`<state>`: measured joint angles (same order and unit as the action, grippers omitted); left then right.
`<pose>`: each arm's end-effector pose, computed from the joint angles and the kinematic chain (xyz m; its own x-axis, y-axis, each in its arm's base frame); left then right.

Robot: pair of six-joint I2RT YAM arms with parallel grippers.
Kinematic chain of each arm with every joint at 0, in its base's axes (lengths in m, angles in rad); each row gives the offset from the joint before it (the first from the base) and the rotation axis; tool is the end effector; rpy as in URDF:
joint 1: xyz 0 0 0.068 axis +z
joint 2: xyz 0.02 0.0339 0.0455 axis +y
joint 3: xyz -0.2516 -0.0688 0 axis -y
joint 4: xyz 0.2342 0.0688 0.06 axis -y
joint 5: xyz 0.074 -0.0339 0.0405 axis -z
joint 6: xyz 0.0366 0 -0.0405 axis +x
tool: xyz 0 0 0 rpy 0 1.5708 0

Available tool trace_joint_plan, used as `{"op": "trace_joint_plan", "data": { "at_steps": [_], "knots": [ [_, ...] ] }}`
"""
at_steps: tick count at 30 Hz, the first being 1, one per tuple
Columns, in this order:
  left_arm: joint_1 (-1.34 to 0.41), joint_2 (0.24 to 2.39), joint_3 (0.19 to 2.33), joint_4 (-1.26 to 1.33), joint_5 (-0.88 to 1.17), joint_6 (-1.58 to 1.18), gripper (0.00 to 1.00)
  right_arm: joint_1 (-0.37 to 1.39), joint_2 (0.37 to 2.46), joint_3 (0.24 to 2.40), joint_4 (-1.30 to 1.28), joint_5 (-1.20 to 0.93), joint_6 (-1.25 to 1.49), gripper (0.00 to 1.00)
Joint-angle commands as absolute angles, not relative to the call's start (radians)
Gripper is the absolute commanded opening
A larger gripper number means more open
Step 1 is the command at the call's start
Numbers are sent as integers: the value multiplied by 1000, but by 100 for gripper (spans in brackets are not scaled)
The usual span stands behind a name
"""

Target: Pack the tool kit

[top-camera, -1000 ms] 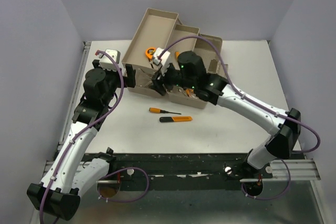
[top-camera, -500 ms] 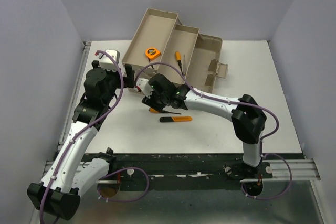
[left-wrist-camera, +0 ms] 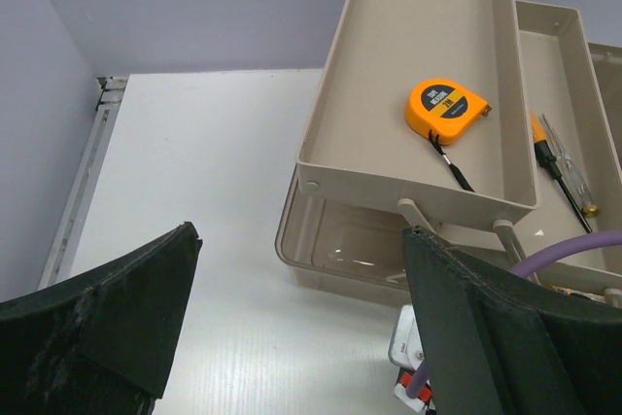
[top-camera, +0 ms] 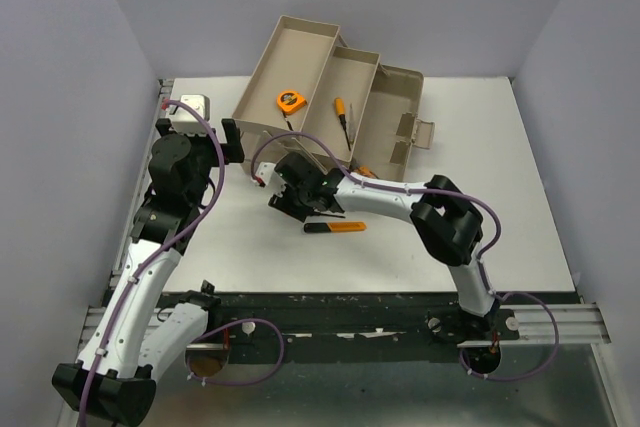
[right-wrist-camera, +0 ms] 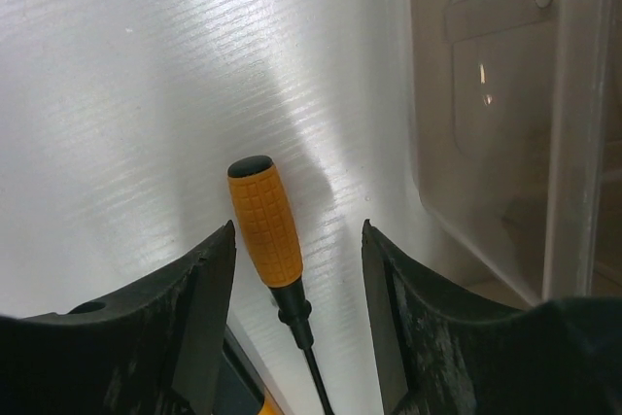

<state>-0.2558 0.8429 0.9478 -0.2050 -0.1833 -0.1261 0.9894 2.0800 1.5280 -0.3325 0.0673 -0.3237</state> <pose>0.1842 -0.0413 0.3745 -0.1051 -0.1003 -0.9894 0.0606 0.9924 -0.1071 0.2457 0.3693 0.1760 -0.1450 -0.7985 -0.5842 -0.9034 0.3476 -0.2509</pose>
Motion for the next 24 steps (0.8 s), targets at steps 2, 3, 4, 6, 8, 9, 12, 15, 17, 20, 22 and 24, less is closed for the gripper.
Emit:
{"op": "trace_joint_plan", "data": {
  "at_steps": [2, 3, 4, 6, 8, 9, 12, 15, 17, 20, 22, 24],
  "knots": [
    [-253, 825, 951, -190, -201, -137, 99, 999, 2126, 1562, -314, 71, -344, 61],
    [-253, 827, 951, -189, -195, -137, 99, 999, 2131, 1565, -318, 71, -344, 61],
    [-253, 827, 950, -187, -190, -137, 99, 999, 2137, 1566, -319, 69, -345, 61],
    [-253, 827, 948, -186, -184, -137, 99, 999, 2144, 1565, -324, 61, -344, 60],
    [-253, 827, 950, -186, -184, -137, 99, 1000, 2151, 1560, -325, 58, -345, 58],
    [-253, 825, 950, -186, -183, -137, 99, 1000, 2154, 1559, -327, 57, -345, 55],
    [-253, 827, 948, -187, -173, -138, 99, 999, 2161, 1554, -328, 57, -348, 44],
    [-255, 827, 948, -184, -173, -137, 99, 999, 2163, 1555, -328, 60, -348, 23],
    [-253, 827, 948, -184, -172, -137, 99, 1000, 2155, 1554, -325, 61, -350, 12],
    [-253, 827, 948, -183, -170, -137, 99, 1000, 2131, 1557, -314, 77, -362, 1],
    [-253, 827, 946, -183, -169, -137, 99, 1000, 2102, 1552, -299, 90, -371, 1],
    [-253, 828, 945, -183, -167, -137, 99, 1000, 2056, 1536, -269, 98, -377, 1]
  ]
}}
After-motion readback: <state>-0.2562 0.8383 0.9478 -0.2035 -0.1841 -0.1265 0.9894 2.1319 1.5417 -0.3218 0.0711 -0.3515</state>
